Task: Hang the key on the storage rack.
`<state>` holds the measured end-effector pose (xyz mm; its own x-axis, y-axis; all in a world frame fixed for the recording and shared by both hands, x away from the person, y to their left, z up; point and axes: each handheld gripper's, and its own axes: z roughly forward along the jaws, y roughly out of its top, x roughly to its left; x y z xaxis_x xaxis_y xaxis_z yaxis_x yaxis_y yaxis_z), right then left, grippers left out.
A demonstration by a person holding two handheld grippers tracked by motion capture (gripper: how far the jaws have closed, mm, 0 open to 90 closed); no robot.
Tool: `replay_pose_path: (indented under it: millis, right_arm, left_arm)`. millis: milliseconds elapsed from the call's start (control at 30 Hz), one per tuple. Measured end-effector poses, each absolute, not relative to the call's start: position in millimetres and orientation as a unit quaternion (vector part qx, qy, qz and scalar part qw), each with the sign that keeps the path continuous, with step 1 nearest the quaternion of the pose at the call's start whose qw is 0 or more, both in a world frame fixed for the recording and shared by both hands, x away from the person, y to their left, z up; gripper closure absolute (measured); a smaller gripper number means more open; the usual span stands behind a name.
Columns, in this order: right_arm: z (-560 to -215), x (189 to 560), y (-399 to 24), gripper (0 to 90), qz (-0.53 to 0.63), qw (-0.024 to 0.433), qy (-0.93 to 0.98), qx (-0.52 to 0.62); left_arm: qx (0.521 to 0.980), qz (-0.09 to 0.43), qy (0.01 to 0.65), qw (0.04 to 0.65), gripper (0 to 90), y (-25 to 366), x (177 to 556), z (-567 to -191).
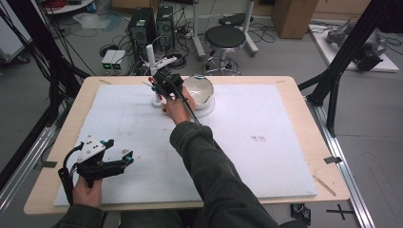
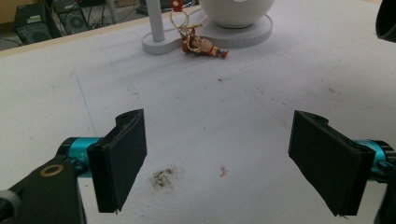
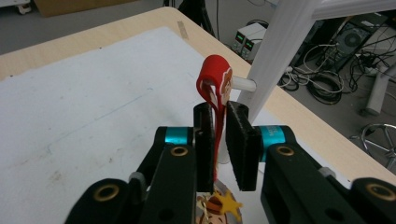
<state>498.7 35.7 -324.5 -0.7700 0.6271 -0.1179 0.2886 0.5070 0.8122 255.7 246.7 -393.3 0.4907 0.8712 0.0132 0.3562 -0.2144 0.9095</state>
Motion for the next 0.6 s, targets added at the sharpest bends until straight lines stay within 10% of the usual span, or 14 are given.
replay_pose_path:
  millis: [600]
  right_arm:
    - [-316.4, 494.6, 31.6, 71.9, 0.43, 0.199, 0.839, 0.267]
  left_arm:
    - [0.727, 0.279, 0.422, 0.464, 19.8, 246.8, 254.3, -393.1]
